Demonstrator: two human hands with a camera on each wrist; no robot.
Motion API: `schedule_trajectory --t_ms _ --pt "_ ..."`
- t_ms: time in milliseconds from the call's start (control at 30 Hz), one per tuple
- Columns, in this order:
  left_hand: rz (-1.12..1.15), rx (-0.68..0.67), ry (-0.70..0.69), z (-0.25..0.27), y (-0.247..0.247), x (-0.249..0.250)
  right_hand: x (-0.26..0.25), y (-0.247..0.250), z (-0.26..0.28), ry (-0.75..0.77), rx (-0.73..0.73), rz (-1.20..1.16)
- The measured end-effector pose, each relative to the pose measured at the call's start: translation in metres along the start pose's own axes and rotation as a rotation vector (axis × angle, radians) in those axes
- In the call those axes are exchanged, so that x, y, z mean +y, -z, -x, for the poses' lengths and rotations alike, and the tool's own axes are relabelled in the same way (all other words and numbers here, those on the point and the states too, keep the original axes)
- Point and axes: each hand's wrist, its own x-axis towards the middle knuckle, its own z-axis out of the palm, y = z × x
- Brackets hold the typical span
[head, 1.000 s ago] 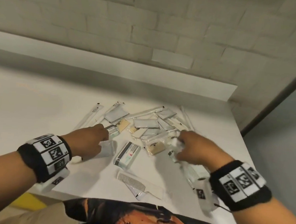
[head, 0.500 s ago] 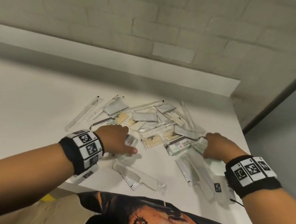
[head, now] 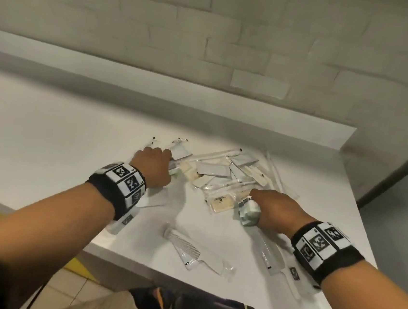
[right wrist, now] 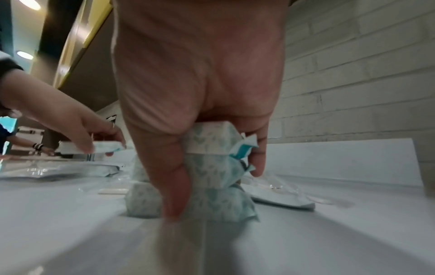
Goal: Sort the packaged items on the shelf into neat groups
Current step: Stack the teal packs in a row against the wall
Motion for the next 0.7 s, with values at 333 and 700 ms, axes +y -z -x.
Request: schedule_trajectory --t_ms 333,700 --pt "0.144 -0.092 -0.104 -0.012 -0.016 -0.03 -0.019 0.045 0.006 -0.045 -0.039 -0.066" --pt "0.023 -0.171 0.059 -0.027 0.005 -0.202 -0.195 0.108 -0.103 0.076 0.006 -0.466"
